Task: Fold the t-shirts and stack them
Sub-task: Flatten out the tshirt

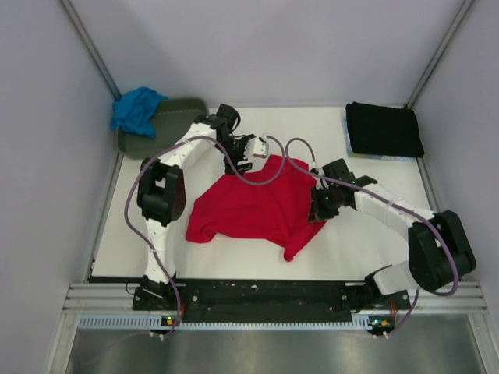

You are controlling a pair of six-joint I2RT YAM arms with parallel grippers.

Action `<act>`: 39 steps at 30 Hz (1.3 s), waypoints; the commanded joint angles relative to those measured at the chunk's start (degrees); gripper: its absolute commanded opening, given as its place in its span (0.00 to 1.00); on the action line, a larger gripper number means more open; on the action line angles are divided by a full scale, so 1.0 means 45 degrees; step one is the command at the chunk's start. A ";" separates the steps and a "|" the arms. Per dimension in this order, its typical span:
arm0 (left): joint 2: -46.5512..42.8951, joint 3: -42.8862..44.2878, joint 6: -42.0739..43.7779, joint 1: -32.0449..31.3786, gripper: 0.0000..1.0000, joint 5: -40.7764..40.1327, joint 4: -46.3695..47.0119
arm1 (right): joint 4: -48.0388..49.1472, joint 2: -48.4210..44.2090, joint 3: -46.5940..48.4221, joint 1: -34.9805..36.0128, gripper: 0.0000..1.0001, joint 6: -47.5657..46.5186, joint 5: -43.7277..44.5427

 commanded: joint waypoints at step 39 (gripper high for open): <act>0.2369 0.2034 0.0219 -0.0610 0.00 -0.6732 0.2424 | -0.3560 -0.3025 0.4289 -0.2140 0.00 -0.1364 0.2891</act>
